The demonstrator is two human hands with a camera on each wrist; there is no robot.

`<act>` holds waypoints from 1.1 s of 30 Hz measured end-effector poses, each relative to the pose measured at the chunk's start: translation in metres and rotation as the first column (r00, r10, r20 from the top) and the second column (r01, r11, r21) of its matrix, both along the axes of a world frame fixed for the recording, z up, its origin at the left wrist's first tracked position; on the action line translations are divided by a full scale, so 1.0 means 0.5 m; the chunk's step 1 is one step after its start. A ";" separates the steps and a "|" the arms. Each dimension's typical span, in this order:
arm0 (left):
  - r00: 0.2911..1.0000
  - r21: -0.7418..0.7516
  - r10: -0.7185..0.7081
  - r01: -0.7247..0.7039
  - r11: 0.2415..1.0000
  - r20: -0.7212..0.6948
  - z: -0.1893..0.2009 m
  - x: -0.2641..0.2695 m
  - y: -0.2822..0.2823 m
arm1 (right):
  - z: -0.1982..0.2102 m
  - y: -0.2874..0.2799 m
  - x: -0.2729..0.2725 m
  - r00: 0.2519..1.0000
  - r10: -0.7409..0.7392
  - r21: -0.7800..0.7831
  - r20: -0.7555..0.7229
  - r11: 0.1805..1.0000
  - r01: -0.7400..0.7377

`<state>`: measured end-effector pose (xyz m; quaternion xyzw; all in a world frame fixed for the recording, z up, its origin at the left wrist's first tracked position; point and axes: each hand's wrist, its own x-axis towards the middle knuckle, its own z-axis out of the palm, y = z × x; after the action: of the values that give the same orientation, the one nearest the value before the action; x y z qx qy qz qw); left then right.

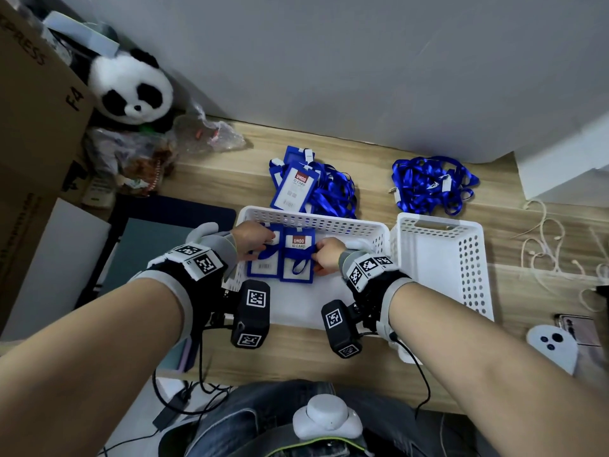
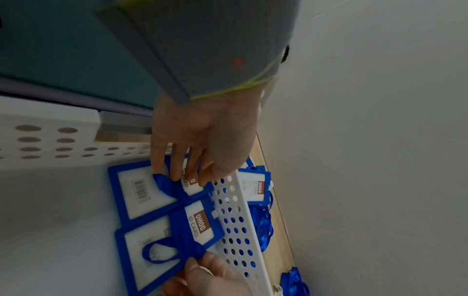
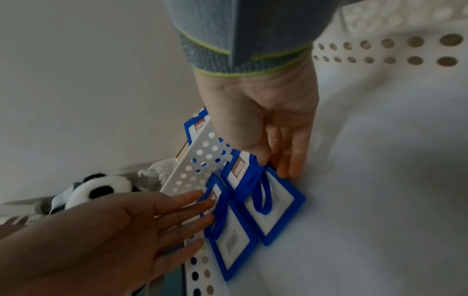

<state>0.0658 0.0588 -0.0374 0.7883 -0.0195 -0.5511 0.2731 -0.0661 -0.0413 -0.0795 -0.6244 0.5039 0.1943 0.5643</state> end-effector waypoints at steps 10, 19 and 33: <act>0.997 0.025 -0.065 0.063 0.998 0.051 -0.003 0.000 -0.016 | -0.005 -0.020 -0.002 0.998 -0.037 0.086 -0.053 0.995 0.041; 0.989 -0.047 -0.121 0.125 0.991 0.090 0.013 0.008 -0.026 | -0.014 -0.013 0.012 0.992 0.104 -0.076 -0.076 0.991 -0.110; 0.906 -0.116 0.003 0.051 0.992 0.422 0.029 0.063 -0.148 | 0.119 -0.152 0.054 0.961 -0.136 -0.013 0.243 0.990 0.143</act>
<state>0.0973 -0.0152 -0.0227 0.8699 -0.1218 -0.3688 0.3041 -0.0390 -0.1171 -0.0199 -0.6148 0.4773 0.0691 0.6240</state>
